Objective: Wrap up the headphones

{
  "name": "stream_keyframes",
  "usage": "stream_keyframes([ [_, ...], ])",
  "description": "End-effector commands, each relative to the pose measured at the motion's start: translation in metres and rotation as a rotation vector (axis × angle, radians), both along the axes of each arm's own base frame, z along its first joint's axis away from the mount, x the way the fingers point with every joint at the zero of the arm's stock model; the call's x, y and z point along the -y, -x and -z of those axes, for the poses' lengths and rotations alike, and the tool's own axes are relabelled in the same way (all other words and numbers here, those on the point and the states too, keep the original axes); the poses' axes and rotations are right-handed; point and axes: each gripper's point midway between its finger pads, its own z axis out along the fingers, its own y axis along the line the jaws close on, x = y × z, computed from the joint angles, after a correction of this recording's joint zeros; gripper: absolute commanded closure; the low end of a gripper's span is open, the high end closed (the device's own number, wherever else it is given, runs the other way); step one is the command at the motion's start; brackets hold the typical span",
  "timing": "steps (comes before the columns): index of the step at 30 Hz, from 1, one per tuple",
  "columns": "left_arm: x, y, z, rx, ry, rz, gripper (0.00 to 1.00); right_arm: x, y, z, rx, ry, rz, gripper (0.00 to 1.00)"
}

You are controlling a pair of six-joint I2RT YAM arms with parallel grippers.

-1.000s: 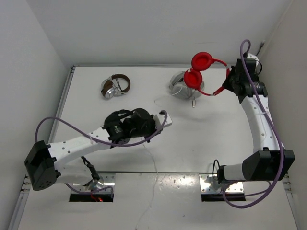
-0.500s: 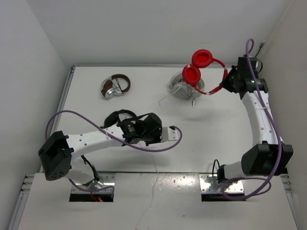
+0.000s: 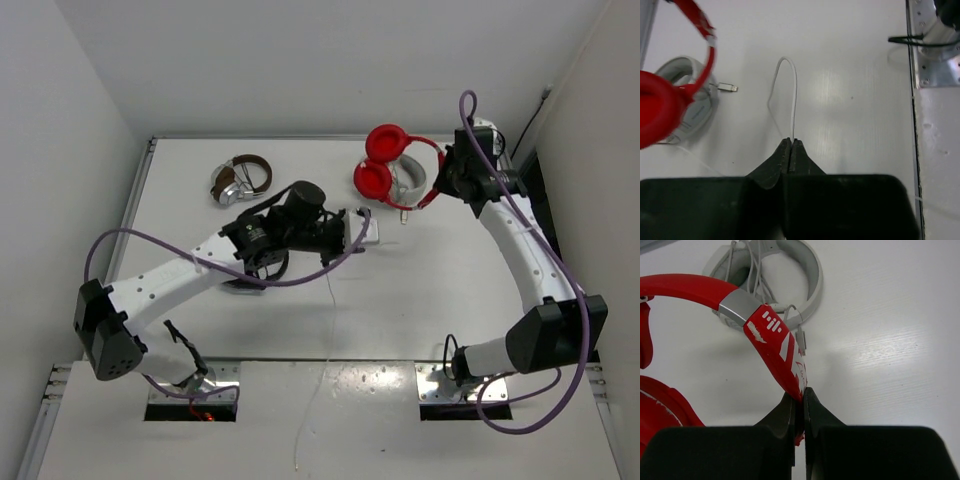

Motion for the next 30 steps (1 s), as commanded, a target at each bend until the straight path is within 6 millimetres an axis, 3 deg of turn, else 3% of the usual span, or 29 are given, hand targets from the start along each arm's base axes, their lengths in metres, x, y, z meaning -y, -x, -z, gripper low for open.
stream_keyframes([
  [1,0.006,-0.022,-0.045,-0.028,0.152,-0.053,1.00,-0.021,-0.010,-0.041,0.170,-0.009,-0.113,1.00],
  [9,-0.010,-0.094,-0.070,0.016,0.193,-0.247,1.00,-0.059,0.006,-0.034,0.162,0.003,-0.385,1.00],
  [19,-0.056,-0.173,-0.111,0.214,0.262,-0.547,1.00,-0.071,0.025,-0.019,0.126,0.037,-0.537,1.00],
  [26,-0.087,-0.204,-0.139,0.317,0.306,-0.684,1.00,-0.074,0.035,-0.006,0.094,0.050,-0.596,1.00],
  [30,-0.095,-0.216,-0.137,0.350,0.280,-0.721,1.00,-0.080,0.042,-0.005,0.089,0.032,-0.641,1.00],
])
